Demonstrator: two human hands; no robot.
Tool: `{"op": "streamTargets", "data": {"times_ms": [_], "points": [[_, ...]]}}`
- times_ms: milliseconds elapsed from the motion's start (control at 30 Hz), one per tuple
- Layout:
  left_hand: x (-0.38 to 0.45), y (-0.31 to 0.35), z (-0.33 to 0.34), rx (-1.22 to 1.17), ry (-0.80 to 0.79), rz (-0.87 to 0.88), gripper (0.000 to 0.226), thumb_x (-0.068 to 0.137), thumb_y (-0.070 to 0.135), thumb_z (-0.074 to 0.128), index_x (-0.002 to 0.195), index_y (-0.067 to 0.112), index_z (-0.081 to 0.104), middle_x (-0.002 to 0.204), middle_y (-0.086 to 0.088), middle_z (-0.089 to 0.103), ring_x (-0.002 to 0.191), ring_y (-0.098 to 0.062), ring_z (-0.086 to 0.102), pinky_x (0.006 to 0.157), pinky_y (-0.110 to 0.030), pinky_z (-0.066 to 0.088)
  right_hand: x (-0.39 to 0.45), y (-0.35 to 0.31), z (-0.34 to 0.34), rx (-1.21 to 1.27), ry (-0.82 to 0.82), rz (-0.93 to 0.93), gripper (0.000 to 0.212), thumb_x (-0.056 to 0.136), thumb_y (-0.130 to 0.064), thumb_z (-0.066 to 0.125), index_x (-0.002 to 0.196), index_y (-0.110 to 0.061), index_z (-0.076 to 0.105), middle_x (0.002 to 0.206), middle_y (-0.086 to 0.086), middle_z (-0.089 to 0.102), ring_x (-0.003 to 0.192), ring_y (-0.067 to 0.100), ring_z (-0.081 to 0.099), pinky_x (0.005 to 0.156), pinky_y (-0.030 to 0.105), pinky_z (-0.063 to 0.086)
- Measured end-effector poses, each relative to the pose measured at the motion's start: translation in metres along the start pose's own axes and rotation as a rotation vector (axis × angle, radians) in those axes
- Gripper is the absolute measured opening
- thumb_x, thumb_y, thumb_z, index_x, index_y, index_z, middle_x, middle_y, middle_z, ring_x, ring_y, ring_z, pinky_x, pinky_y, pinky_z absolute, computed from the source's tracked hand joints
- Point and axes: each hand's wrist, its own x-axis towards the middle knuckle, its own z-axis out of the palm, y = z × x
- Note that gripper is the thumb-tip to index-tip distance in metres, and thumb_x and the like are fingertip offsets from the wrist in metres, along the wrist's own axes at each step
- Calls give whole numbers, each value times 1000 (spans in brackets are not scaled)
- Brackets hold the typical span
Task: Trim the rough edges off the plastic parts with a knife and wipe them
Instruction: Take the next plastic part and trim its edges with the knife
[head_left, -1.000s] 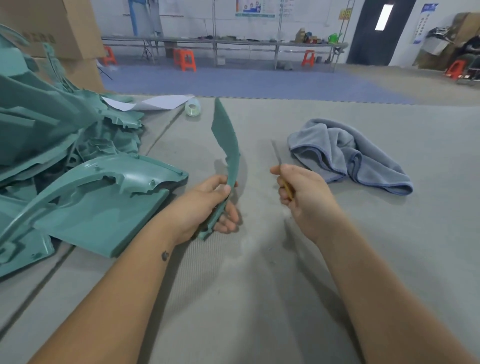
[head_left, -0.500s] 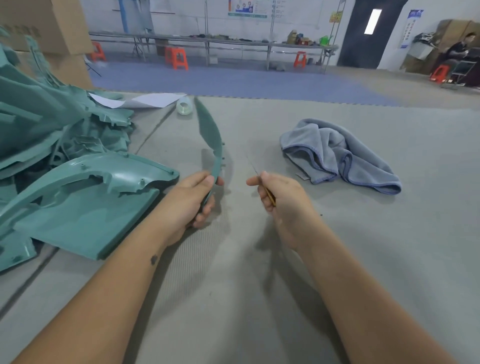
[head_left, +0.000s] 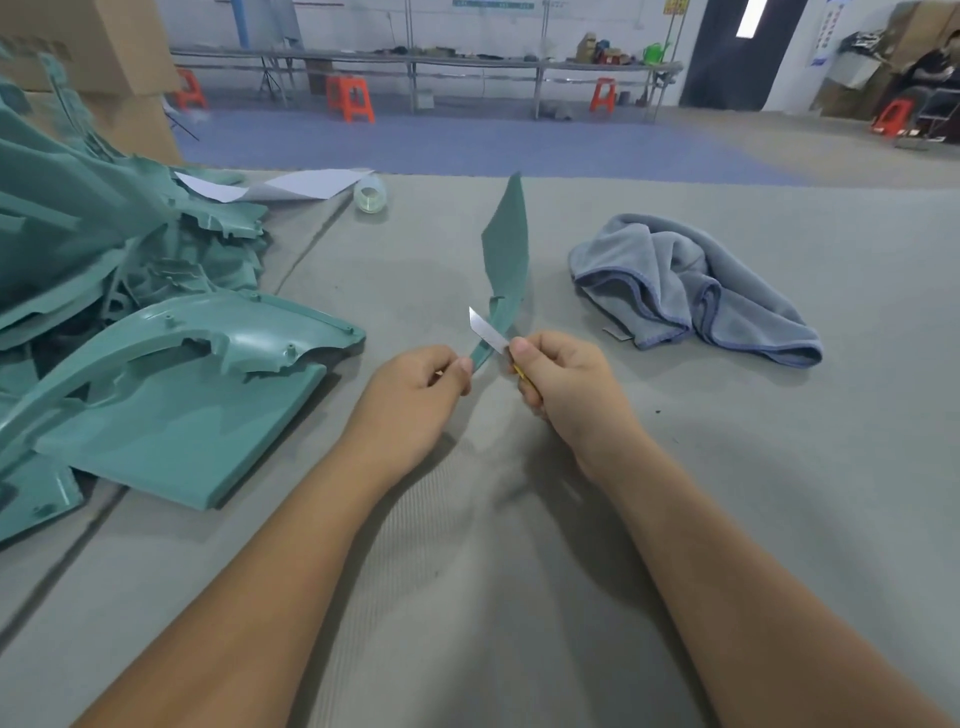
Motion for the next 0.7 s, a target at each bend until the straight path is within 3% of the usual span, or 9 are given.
{"op": "streamTargets", "data": {"times_ms": [100,233,433,567,700], "points": [[0,1,-3,-35,10,8,33,96,32,50,69,14,57,45,9,38,44,-6,33,51,-28,28,1,2,-1,-84,3,-14,29,98,-22,54,72,-12,60,50,-4,41,49,11,33,54,28,28],[-2,6,-7,-53,9,42,34,96,30,53,67,13,59,42,10,36,41,-6,32,45,-19,26,4,7,-1,-132,25,-59,33,96,-25,57,63,-20,57,53,-2,42,51,13,33,55,31,27],[-8,12,-16,-57,-107,70,32,95,26,56,66,14,60,42,10,32,41,-5,27,47,-22,21,13,11,-13,-38,169,-45,31,91,-28,58,61,-21,58,51,-7,44,56,16,37,58,34,30],[-9,12,-25,16,-217,79,31,95,30,55,69,15,62,50,6,35,48,-8,30,54,-27,24,20,12,-32,10,264,-34,32,97,-21,56,65,-17,52,49,-7,42,51,13,33,53,29,29],[-8,9,-34,117,-246,56,31,95,37,54,70,20,63,47,11,39,45,-3,32,55,-26,29,20,11,-31,182,209,13,33,99,-22,53,66,-19,54,52,-5,44,47,11,32,45,23,28]]}}
